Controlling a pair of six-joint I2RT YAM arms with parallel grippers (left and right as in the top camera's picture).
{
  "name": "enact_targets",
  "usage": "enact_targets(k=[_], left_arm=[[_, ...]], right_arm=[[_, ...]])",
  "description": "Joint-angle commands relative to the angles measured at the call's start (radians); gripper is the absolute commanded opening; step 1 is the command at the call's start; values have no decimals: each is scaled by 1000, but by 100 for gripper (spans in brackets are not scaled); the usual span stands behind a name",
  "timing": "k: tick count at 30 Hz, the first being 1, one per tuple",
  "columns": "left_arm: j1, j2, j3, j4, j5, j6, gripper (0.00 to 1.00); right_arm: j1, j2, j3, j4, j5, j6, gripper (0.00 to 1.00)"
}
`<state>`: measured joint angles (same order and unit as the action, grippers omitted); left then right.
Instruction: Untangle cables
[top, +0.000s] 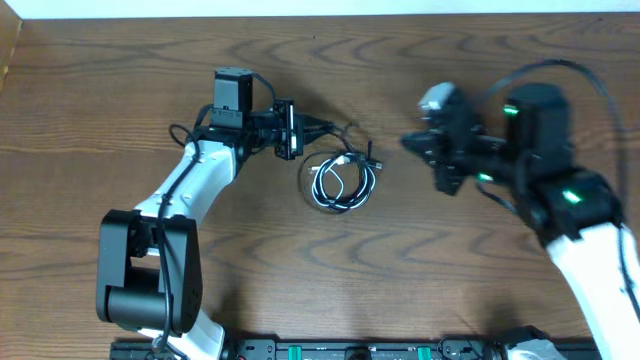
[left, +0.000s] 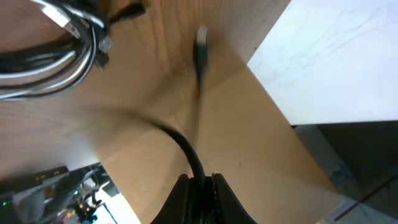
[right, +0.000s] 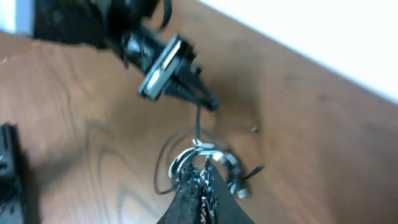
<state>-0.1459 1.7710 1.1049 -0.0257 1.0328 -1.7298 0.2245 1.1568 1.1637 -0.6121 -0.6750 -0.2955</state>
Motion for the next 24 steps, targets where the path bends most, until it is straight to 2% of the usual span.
enact_targets(k=[1,6,7,8,9,12,13,19,24], left_arm=[[5,6,-5,0,-33,26,8],[5,6,-5,-27,-32,33,8],[5,6,-5,-26,-32,35,7],[5,6,-5,-26,-32,35,8],[5,6,-5,-26,-32,35,7],[5,6,-5,-26,-32,35,7],[5,6,-5,-26,-32,35,7],[5,6,-5,-26,-38,35,8],[-5,6,-5,-50,-111,35,7]], right_arm=[[-39,-74,4,-7,-50,-5,1],[-74,-80,3,-18,-34,11,1],[-72,-72,3,-25,-37,12,5],[-65,-58,3,-36,-48,11,17],[-52,-37,3,-48,-54,11,25],[-16,19,3,-69,-54,16,32],[3,62,3,-78,-54,59,36],[112,242,3,-90,-54,185,39],[216,405,3,-3,-49,195,27]])
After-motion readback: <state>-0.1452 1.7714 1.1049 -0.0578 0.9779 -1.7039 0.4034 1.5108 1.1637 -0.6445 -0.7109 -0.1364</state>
